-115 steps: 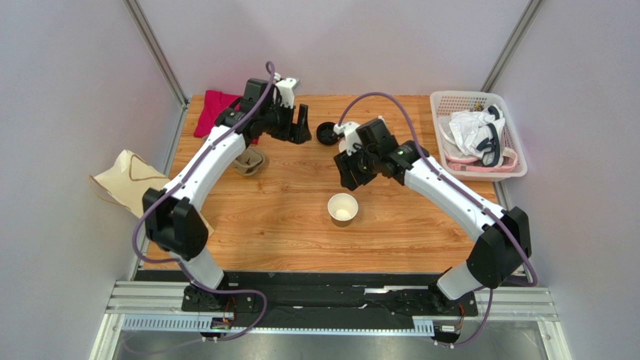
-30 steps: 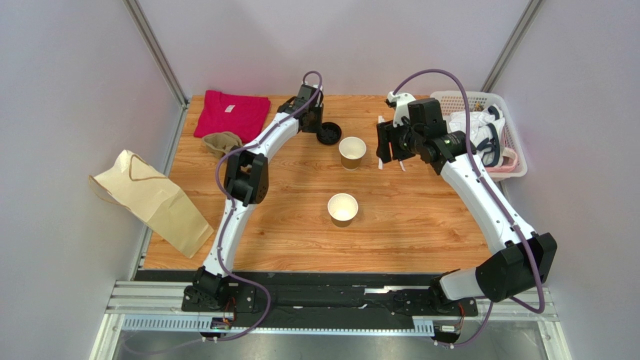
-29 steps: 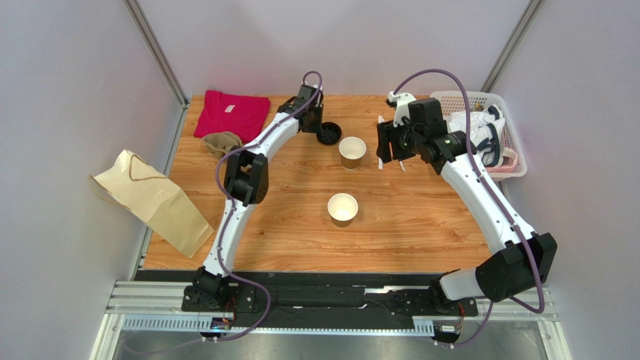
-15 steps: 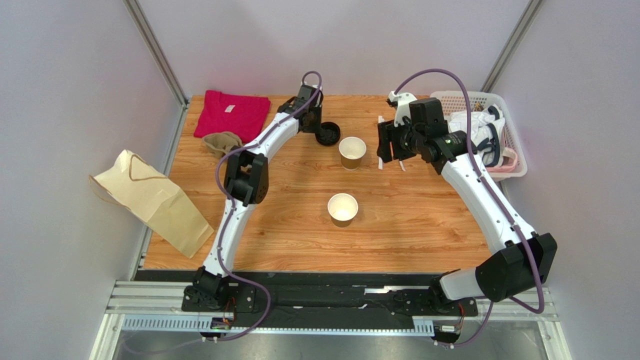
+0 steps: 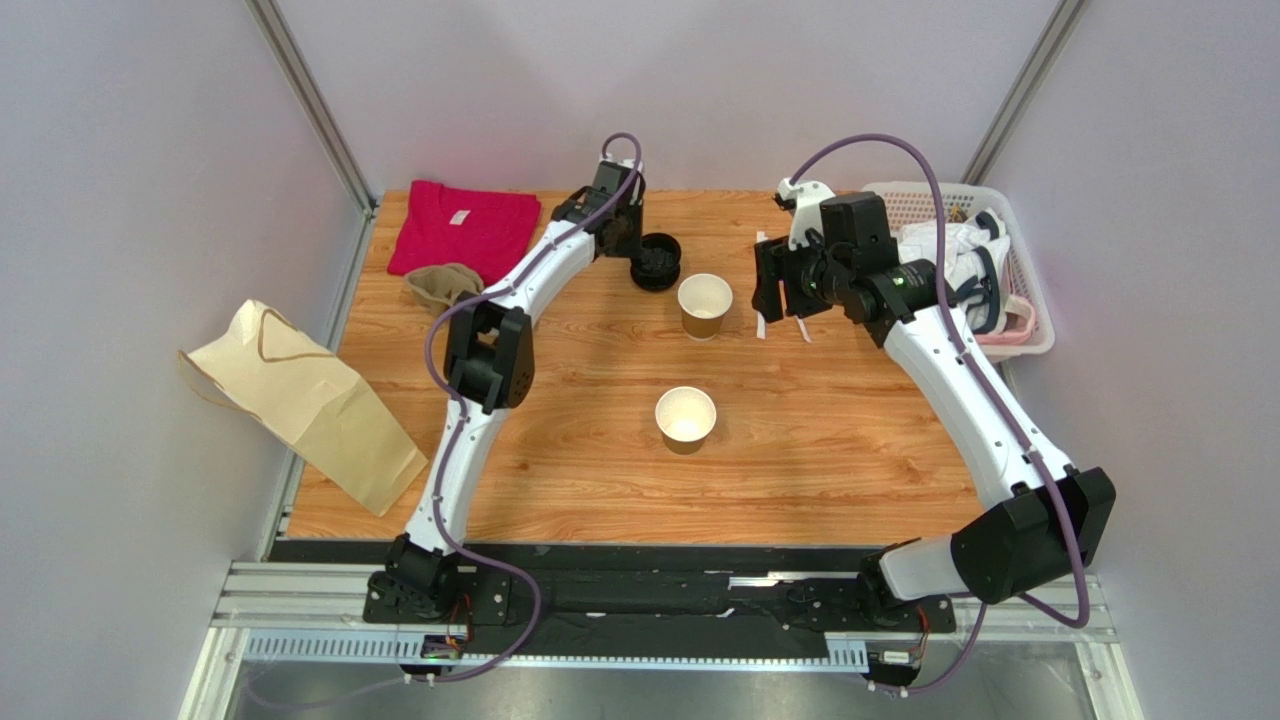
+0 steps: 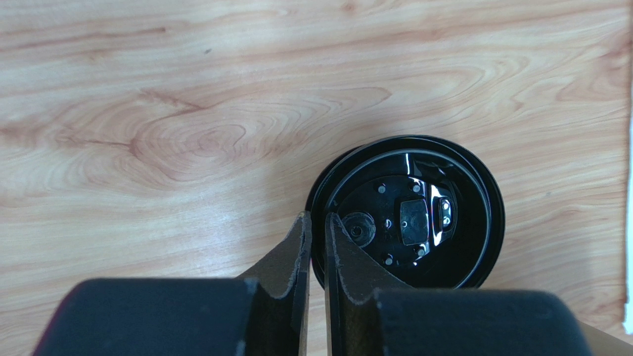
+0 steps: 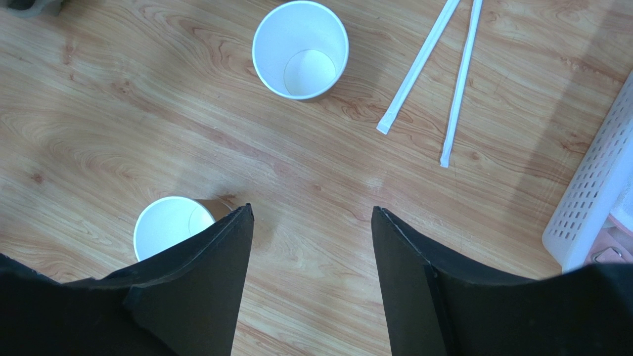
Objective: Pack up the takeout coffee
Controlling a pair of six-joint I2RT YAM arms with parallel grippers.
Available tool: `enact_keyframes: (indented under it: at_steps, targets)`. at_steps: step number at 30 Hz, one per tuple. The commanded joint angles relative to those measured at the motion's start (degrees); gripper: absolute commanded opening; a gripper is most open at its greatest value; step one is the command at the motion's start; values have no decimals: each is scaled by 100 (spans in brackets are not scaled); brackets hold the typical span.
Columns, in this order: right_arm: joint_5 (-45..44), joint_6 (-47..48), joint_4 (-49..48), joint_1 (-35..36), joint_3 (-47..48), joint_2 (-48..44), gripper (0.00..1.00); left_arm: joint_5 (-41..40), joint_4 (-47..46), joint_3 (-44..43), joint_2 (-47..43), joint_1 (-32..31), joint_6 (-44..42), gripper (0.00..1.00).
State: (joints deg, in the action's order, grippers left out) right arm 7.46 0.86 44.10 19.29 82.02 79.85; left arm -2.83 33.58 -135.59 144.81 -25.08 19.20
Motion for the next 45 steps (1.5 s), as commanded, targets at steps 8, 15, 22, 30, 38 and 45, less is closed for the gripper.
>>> enact_keyframes:
  at_steps: [8, 15, 22, 30, 38, 45]
  targets:
    - [299, 124, 108, -39, 394, -225, 66, 439, -71, 120, -1076, -23, 57, 0]
    - [632, 300, 468, -48, 824, -382, 83, 1126, -150, 1428, -2728, -6, -250, 0]
    - [1635, 1107, 933, -66, 1141, -646, 100, 2909, 1561, 1519, -3846, -6, -645, 0]
    - [1818, 2268, 1478, -66, 1071, -1226, 100, 5880, 1591, 3063, -5138, -67, -646, 1]
    - [3032, 4059, 1074, 259, 69, -2711, 100, 7135, 1072, 4558, -5727, -418, -136, 0]
    - [3771, 3661, 270, 883, -606, -3335, 100, 8272, 132, 4954, -5885, -787, 145, 0]
